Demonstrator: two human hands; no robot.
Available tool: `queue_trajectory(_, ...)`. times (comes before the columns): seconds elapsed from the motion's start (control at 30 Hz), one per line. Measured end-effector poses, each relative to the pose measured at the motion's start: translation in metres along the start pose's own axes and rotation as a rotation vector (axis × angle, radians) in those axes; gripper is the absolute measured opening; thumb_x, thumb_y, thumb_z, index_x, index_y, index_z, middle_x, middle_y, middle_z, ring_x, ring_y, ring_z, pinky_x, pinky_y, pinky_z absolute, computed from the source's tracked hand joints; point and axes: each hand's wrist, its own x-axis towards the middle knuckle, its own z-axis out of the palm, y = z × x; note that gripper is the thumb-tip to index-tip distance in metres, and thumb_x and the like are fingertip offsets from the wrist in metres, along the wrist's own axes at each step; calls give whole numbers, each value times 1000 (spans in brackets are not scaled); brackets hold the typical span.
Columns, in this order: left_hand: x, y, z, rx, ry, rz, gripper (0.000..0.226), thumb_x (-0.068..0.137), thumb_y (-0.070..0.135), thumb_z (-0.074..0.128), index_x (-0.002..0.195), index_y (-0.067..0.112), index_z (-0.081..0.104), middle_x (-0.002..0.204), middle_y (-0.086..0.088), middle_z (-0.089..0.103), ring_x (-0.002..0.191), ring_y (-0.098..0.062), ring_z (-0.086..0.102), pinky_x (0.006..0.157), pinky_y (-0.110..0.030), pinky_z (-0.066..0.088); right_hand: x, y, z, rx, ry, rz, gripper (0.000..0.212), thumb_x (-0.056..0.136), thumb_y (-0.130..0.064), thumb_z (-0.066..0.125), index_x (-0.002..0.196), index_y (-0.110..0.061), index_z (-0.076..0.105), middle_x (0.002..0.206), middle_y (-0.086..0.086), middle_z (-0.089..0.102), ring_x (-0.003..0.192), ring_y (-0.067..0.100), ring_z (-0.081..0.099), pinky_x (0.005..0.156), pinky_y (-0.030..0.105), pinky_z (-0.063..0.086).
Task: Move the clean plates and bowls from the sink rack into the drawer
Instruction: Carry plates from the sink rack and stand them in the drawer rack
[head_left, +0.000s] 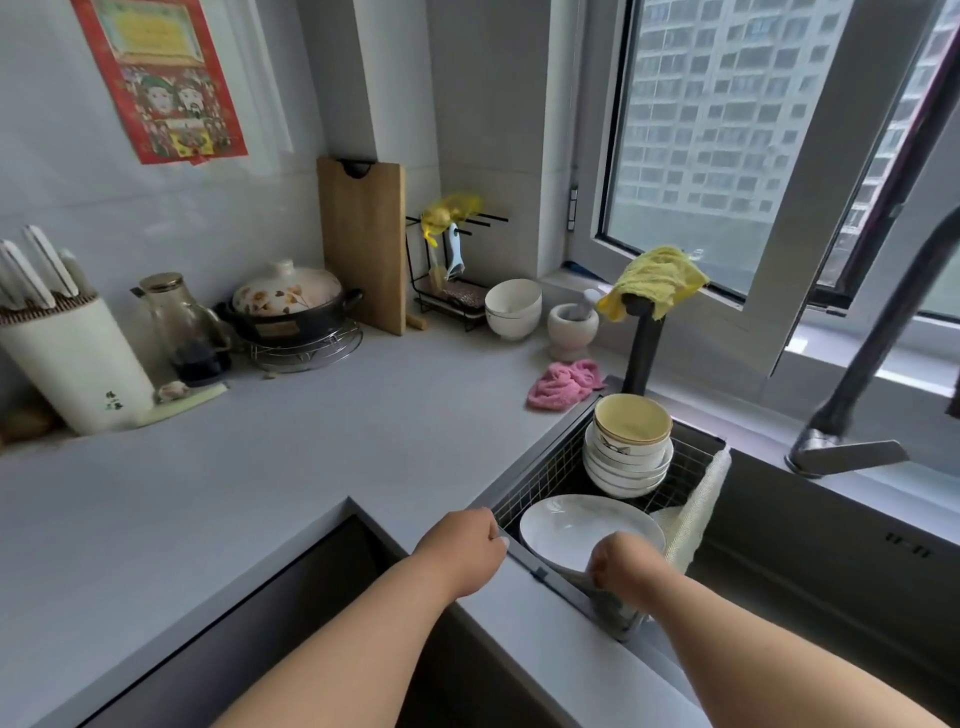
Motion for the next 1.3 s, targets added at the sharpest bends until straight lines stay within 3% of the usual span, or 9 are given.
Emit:
queue_trajectory(0.07, 3, 0, 0, -8, 6, -5, 26, 98, 37, 43, 110, 17, 56, 107, 1, 58, 97, -19, 60, 85, -33, 52, 1, -1, -5, -4, -13, -25, 24, 82, -5, 57, 68, -23, 65, 64, -9, 51, 78, 18, 56, 60, 19, 41)
queue_trajectory(0.13, 6, -1, 0, -10, 9, -9, 25, 98, 36, 43, 109, 18, 56, 105, 2, 58, 96, -18, 59, 83, -31, 51, -2, -4, -10, -106, -42, -75, 22, 85, -4, 53, 86, -22, 65, 73, -4, 49, 83, 18, 50, 69, 20, 38)
queue_trajectory(0.27, 13, -1, 1, 9, 13, -11, 24, 98, 36, 43, 108, 19, 56, 103, 3, 57, 96, -17, 58, 81, -30, 49, -7, 3, -7, -136, 245, -215, 19, 94, -15, 48, 100, -13, 66, 98, -1, 56, 98, 19, 56, 81, 25, 41)
queue_trajectory(0.4, 15, 3, 3, 5, 14, -8, 25, 98, 36, 43, 111, 20, 56, 107, 3, 58, 98, -17, 57, 85, -30, 49, -7, 6, -10, -37, 428, -270, 24, 100, -27, 43, 104, -12, 61, 102, -2, 53, 105, 18, 52, 77, 22, 35)
queue_trajectory(0.7, 14, 5, 1, -61, 34, -31, 23, 99, 34, 44, 110, 17, 56, 108, -1, 61, 98, -19, 59, 88, -33, 51, -10, -10, -54, 239, 634, -186, 19, 96, -21, 52, 96, -9, 66, 100, 5, 62, 90, 23, 58, 69, 27, 39)
queue_trajectory(0.8, 16, 4, -2, -295, 72, -93, 19, 98, 31, 46, 93, 14, 54, 93, -7, 65, 80, -22, 64, 89, -40, 53, -20, -23, -79, 270, 626, -225, 18, 95, -20, 52, 92, -8, 65, 95, 7, 64, 85, 25, 59, 67, 29, 42)
queue_trajectory(0.93, 11, 13, -19, -913, 107, -257, 27, 102, 28, 42, 113, 4, 48, 97, -21, 65, 76, -29, 68, 76, -41, 60, -42, -53, -115, 182, 629, -357, 20, 95, -23, 52, 91, -8, 65, 92, 6, 63, 83, 25, 58, 70, 33, 45)
queue_trajectory(1.13, -8, 6, -60, -1712, -13, -415, 65, 91, 64, 44, 117, 4, 40, 107, -34, 61, 76, -41, 70, 50, -40, 58, -84, -100, -145, 40, 524, -709, 16, 93, -22, 56, 92, -11, 67, 94, -1, 60, 87, 19, 56, 76, 32, 45)
queue_trajectory(1.3, -36, -12, -78, -1756, 66, -434, 35, 90, 14, 39, 119, -5, 46, 111, -28, 58, 80, -43, 68, 45, -33, 56, -105, -137, -143, -21, 393, -866, 16, 91, -24, 61, 96, -11, 70, 95, -2, 61, 83, 11, 53, 79, 29, 46)
